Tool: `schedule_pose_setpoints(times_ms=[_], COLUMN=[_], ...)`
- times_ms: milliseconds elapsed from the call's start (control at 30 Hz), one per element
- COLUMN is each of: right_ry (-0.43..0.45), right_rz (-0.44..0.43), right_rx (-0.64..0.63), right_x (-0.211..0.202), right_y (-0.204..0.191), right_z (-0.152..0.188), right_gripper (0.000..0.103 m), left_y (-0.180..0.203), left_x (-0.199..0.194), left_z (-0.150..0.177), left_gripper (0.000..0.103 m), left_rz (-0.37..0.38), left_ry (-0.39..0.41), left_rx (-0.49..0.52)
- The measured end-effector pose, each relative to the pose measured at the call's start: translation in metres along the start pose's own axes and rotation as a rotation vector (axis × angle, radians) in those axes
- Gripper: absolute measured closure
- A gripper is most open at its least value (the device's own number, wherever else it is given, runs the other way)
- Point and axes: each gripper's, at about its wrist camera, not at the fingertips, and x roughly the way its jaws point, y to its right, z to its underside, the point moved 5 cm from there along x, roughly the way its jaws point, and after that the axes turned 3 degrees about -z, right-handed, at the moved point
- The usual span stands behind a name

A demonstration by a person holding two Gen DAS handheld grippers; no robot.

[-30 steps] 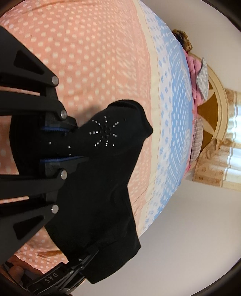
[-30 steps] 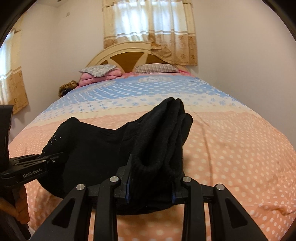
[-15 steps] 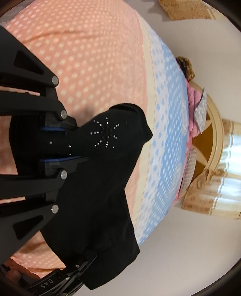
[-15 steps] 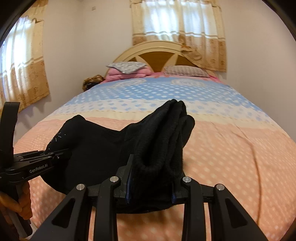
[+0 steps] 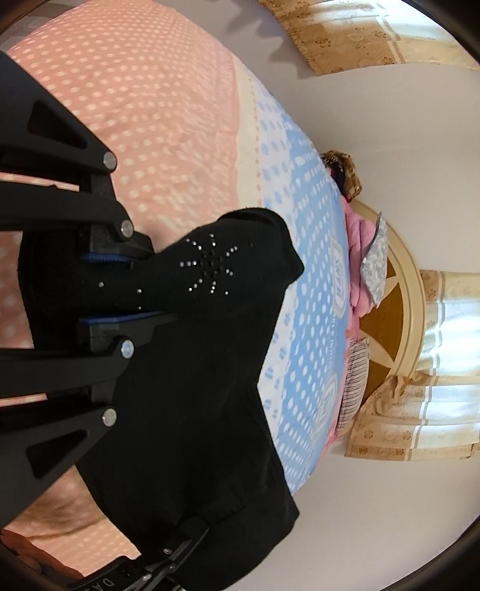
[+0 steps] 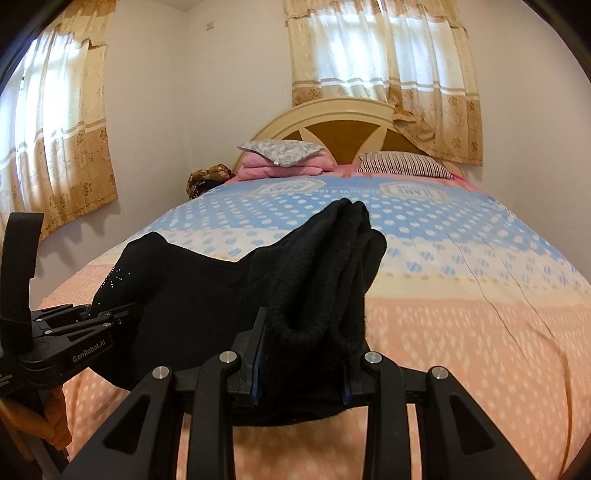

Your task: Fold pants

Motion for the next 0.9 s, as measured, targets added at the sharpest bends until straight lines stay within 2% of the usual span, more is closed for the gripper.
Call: schedule_pose_setpoints(times_ms=[167,333,600,800,900], right_ry=[0.004,-0.027,-0.181,-0.306,-0.314], right_rz=[0.005,0.017,0.036,0.025,0.026], right_rx=[0.009,0.049,0.093,0.153,0.148], right_x=[0.028,0.061,0.121,0.146,0.146], right_y=[-0.005,0.001,0.015,0.027,0.028], right_z=[-0.011,-0.006,0.022,0.042,0.043], right_gripper=[0.071,0.071,0.071,0.071,0.067], left_y=[-0.011,-0.011,-0.008,-0.013,-0.017], left_x=[0.020,0.046,0.093,0.100,0.100], left_z=[-0.009,-0.015,0.015,0.026,0.027], left_gripper=[0.082,0.082,0.082,0.080,0.073], left_rz=[-0.028,-0.072,-0.102,-0.088,-0.090], left_ry=[0.008,-0.001,-0.113,-0.147,-0.156], left_rx=[0.016,0.059,0.094,0.079,0.062])
